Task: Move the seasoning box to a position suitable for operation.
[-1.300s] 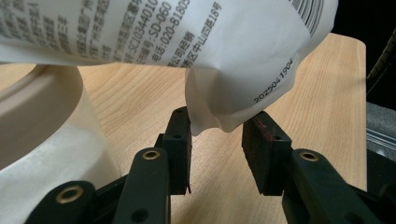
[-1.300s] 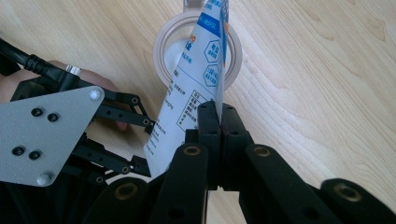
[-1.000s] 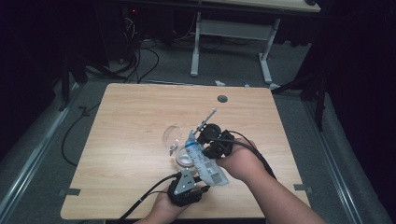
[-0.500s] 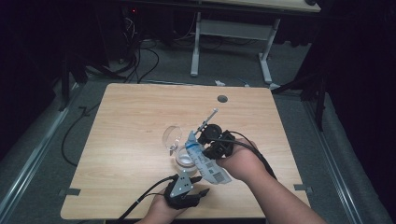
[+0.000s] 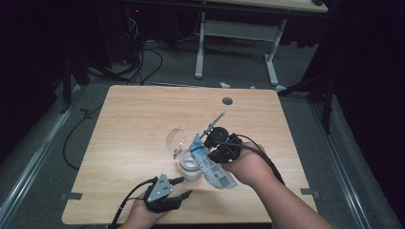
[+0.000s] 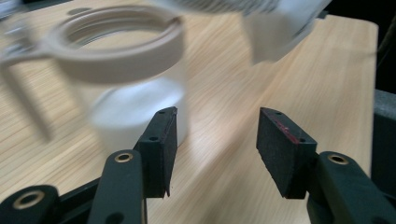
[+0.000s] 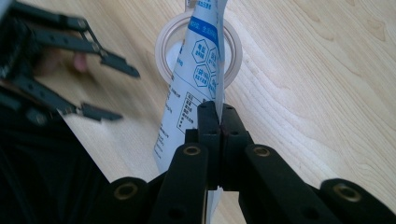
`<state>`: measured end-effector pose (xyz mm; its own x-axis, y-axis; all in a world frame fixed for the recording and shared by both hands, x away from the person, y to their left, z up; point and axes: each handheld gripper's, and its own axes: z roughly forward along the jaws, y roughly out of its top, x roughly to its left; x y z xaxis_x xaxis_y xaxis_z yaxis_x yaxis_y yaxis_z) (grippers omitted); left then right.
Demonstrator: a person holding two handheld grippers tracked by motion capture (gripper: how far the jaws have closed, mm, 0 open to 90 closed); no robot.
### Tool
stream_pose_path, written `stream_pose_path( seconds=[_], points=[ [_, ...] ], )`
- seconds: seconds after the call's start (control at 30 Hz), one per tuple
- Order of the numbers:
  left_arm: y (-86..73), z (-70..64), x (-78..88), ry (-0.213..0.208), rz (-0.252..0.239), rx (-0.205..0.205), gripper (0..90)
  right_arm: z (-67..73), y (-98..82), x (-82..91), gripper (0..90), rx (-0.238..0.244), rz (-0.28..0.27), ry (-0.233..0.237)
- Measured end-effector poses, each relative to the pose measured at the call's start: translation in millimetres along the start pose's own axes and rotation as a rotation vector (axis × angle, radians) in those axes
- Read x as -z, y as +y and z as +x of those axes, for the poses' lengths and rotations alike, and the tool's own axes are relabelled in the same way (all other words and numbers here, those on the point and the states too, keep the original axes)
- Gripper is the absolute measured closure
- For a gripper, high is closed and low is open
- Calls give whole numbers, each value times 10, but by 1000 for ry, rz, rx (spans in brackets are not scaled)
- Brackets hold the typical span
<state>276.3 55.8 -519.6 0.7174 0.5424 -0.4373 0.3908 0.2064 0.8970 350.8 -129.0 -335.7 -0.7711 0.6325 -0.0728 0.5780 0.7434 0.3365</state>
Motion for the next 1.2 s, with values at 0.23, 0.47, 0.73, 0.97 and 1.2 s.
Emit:
stream_pose_path(
  seconds=[0.23,0.47,0.73,0.97,1.2],
  points=[
    [155,193,121,55,-71,38,482,-41,-45,26,900,-9,-10,-1],
    [214,291,152,86,-98,36,480,-70,-112,8,900,-14,-10,-8],
    [243,378,154,112,-95,42,480,-159,-229,-5,900,-47,-17,-13],
    [291,432,168,121,-99,52,475,-264,-350,-60,900,-65,4,-18],
    [286,453,162,123,-95,55,470,-344,-413,-124,900,-88,22,-35]
  ],
)
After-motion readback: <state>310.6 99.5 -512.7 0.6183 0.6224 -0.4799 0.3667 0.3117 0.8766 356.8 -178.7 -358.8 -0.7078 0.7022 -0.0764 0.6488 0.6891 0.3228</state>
